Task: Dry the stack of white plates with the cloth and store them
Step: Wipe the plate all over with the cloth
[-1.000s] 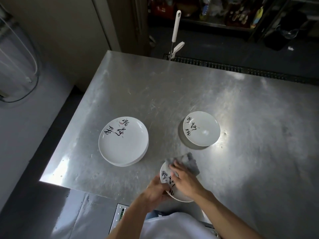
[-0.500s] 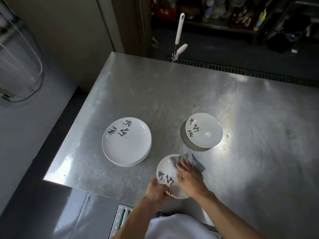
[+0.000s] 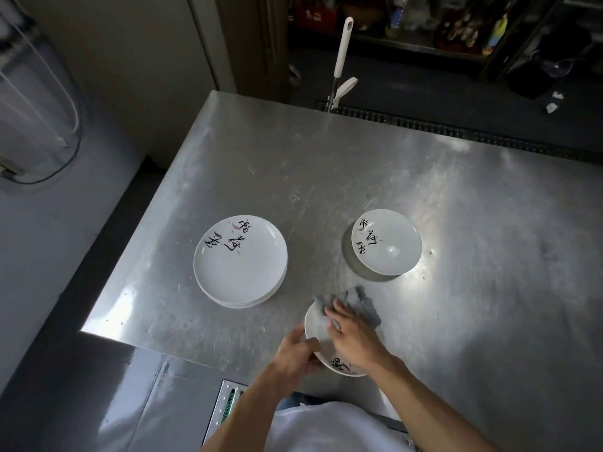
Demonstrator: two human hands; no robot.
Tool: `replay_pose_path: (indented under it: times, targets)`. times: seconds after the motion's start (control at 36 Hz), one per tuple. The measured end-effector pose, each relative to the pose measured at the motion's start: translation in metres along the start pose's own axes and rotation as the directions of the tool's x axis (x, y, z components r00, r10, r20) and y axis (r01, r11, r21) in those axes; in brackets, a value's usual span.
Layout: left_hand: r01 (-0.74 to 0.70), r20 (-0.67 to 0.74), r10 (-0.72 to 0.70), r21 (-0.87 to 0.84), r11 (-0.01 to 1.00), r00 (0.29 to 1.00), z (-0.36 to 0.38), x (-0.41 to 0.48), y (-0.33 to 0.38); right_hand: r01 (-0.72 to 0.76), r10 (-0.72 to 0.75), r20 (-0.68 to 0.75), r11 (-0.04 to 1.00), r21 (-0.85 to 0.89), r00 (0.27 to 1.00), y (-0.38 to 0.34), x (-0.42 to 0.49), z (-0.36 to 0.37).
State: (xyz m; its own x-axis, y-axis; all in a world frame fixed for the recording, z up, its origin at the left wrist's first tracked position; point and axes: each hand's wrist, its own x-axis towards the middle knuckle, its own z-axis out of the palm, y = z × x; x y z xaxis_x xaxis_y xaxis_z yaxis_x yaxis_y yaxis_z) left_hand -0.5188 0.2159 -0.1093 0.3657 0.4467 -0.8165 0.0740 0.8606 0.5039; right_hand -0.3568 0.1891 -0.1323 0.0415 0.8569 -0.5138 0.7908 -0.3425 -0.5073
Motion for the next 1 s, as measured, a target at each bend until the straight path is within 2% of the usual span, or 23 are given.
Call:
replay_pose_path:
  times: [0.08,0.11,0.22,0.25,0.33,0.36,0.39,0.47,0.53,0.58,0.67,0.75,0.78,0.81,0.89,0.94,1.0]
  targets:
    - [-0.020,0.020,0.020,0.022,1.000,1.000,-0.001,-0.001,0.002,0.189,-0.199,0.084,0.975,0.114,0.976,-0.004,-0.005,0.004]
    - [-0.019,0.024,0.019,0.019,1.000,1.000,-0.002,-0.002,0.002,0.211,-0.227,0.113,0.968,0.134,0.967,-0.004,-0.007,0.004]
    - [-0.001,0.047,-0.001,0.042,0.999,0.999,-0.005,-0.001,0.001,0.043,-0.044,0.023,0.999,0.031,0.999,0.003,-0.001,-0.003]
    - [-0.003,0.053,0.001,0.047,0.999,0.999,-0.005,-0.002,0.000,0.051,-0.052,0.030,0.997,0.052,0.998,0.001,0.000,-0.002]
    - [-0.009,0.043,0.006,0.069,0.998,0.999,-0.006,-0.003,-0.002,0.174,-0.197,0.128,0.970,0.172,0.972,-0.004,-0.007,0.004]
    - [-0.003,0.021,0.002,0.067,0.998,1.000,-0.006,-0.003,-0.002,0.172,-0.194,0.130,0.971,0.167,0.972,-0.001,-0.007,0.004]
    - [0.003,-0.006,-0.003,0.057,0.998,1.000,-0.006,-0.003,-0.002,0.135,-0.147,0.103,0.984,0.121,0.984,0.004,-0.006,0.003]
    - [0.010,-0.099,-0.013,-0.028,1.000,0.995,0.000,-0.003,-0.003,-0.056,0.053,-0.025,0.985,-0.164,0.998,0.010,-0.002,-0.003]
    - [0.015,-0.155,-0.035,-0.127,0.992,0.987,0.003,-0.003,-0.004,-0.114,0.103,-0.064,0.969,-0.218,0.993,0.005,-0.006,-0.002]
    - [0.026,-0.174,-0.057,-0.176,0.984,0.983,0.007,-0.003,-0.003,-0.141,0.133,-0.077,0.984,-0.109,0.988,-0.002,-0.011,-0.001]
    - [0.029,-0.169,-0.055,-0.156,0.987,0.984,0.012,-0.004,0.002,-0.188,0.195,-0.022,0.964,0.188,0.980,-0.010,-0.018,-0.004]
    - [0.011,-0.166,-0.027,-0.095,0.995,0.986,0.008,0.000,0.006,-0.185,0.206,0.022,0.821,0.539,0.978,-0.014,-0.023,-0.005]
    - [0.013,-0.154,-0.026,-0.085,0.996,0.988,0.005,0.003,0.005,-0.151,0.180,0.014,0.777,0.611,0.984,-0.014,-0.025,-0.005]
    - [0.020,-0.130,-0.029,-0.072,0.997,0.991,0.002,0.004,0.005,-0.108,0.134,0.005,0.777,0.621,0.991,-0.013,-0.025,-0.004]
    - [0.030,0.013,-0.031,0.039,0.999,0.999,0.000,0.000,0.010,-0.058,0.025,0.068,0.838,0.542,0.997,-0.011,-0.026,0.000]
    - [0.022,0.092,-0.033,0.118,0.993,0.995,0.000,-0.002,0.008,-0.018,-0.016,0.082,0.917,0.399,0.996,-0.003,-0.021,0.003]
    - [0.015,0.097,-0.025,0.107,0.994,0.995,-0.001,0.001,0.002,0.010,-0.012,0.016,0.988,0.153,1.000,0.006,-0.009,0.003]
